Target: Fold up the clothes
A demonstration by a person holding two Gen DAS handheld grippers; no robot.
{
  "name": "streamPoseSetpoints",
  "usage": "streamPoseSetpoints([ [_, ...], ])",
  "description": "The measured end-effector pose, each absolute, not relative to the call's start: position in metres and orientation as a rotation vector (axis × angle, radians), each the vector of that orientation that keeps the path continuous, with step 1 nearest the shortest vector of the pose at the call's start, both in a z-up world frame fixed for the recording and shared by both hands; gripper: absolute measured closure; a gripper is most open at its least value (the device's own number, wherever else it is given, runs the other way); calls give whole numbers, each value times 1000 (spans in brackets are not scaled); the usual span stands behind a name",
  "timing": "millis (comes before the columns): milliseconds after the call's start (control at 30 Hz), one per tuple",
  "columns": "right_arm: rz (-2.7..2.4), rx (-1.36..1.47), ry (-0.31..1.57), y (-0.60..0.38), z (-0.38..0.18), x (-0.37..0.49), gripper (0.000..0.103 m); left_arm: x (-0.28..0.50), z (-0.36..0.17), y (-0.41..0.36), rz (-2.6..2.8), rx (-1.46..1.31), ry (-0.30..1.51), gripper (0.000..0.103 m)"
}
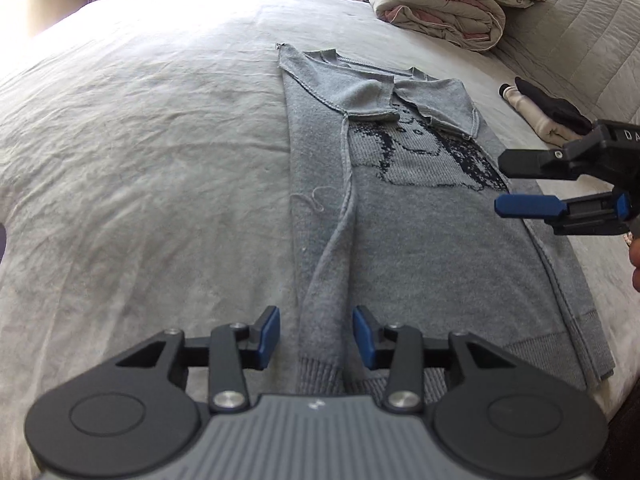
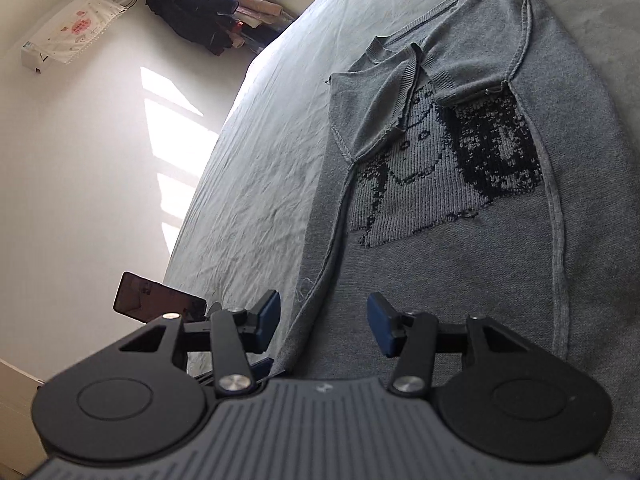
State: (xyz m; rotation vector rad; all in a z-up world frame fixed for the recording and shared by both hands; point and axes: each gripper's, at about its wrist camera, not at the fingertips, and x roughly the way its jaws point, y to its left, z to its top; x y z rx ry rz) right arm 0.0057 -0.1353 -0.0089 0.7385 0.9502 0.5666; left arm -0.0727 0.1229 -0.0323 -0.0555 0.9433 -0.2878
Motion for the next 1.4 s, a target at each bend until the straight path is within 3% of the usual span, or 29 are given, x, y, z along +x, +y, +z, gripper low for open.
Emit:
streamPoseSetpoints([
  [367, 597, 689, 984, -133, -8, 4, 50, -142, -11, 78, -526, -62, 896, 60],
  [667, 611, 778, 1055, -127, -27, 3, 50, -102, -25, 81, -302, 46, 869, 63],
  [700, 603, 787, 1056, -126, -29, 3, 54, -96, -29, 79, -296, 58, 877, 64],
  [767, 589, 802, 1055, -126, -34, 3, 78, -91, -35, 76, -278, 82, 876, 66],
  [833, 591, 809, 1061, -126, -37, 5, 80, -89, -38, 74, -258, 106, 868, 70],
  [867, 595, 809, 1061, -126, -38, 5, 81, -88, -40, 72, -248, 118, 864, 80],
  [900, 598, 809, 1060, -125, -39, 5, 82, -87, -40, 73, -238, 120, 861, 98],
  [1100, 628, 894, 1085, -118, -50, 5, 82, -91, -13, 100, -256, -81, 816, 100],
  [1167, 634, 966, 1114, -114, -60, 4, 88, -91, -3, 111, -265, -174, 817, 100],
  [1400, 665, 939, 1190, -84, -81, -2, 94, -87, 13, 123, -284, -292, 797, 100],
])
